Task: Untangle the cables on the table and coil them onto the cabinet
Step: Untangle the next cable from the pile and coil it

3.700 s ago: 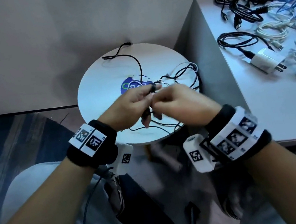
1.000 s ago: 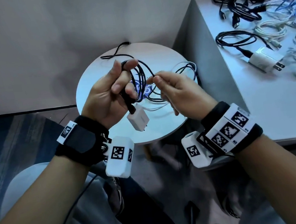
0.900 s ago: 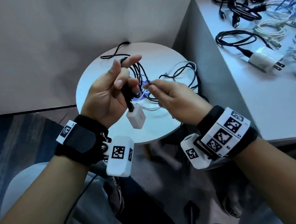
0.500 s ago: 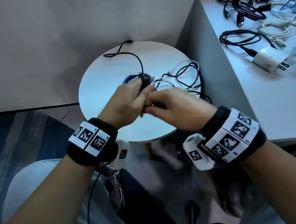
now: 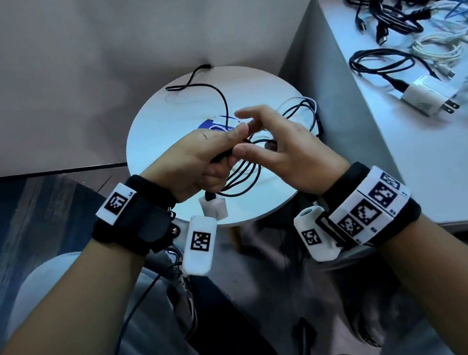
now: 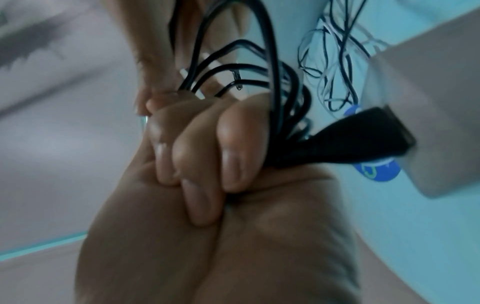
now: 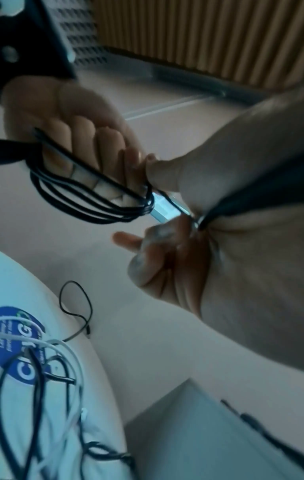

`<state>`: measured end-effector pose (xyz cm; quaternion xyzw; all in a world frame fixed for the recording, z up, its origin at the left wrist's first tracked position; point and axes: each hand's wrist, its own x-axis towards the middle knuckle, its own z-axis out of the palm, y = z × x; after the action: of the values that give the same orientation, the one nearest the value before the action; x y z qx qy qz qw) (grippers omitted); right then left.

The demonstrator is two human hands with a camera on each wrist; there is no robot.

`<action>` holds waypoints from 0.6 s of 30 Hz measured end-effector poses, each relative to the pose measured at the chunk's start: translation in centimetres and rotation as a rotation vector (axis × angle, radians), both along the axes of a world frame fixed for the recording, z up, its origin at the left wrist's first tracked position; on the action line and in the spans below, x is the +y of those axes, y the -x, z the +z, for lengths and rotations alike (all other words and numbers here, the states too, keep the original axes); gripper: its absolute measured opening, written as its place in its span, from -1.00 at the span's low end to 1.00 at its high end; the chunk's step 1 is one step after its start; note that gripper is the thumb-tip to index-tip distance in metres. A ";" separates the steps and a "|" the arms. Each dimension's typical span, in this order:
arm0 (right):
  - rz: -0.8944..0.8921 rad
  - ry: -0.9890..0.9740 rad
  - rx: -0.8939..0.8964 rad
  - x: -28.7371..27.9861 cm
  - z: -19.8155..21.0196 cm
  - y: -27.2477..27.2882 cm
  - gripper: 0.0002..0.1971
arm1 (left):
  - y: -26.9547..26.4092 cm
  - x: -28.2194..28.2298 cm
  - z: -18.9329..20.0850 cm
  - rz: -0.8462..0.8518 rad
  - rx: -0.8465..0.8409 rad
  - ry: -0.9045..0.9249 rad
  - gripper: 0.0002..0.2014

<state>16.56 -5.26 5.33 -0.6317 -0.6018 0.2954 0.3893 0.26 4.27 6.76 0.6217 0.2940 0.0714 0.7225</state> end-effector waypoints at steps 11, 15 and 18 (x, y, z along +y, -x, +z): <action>-0.040 0.147 0.516 0.0 -0.2 1.5 -0.78 | -0.2 0.4 -0.3 0.088 -0.134 0.172 -0.68; -0.073 0.187 0.645 0.3 -0.5 2.1 -0.70 | -0.5 0.2 -0.4 0.186 -0.108 0.148 -0.69; -0.094 0.118 0.533 0.6 -0.8 2.1 -0.64 | -0.6 -0.1 -0.3 0.199 -0.089 0.162 -0.68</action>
<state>14.43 -4.68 4.57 -0.5803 -0.4301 0.4674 0.5097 0.84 4.14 6.45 0.5254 0.3266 0.1461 0.7720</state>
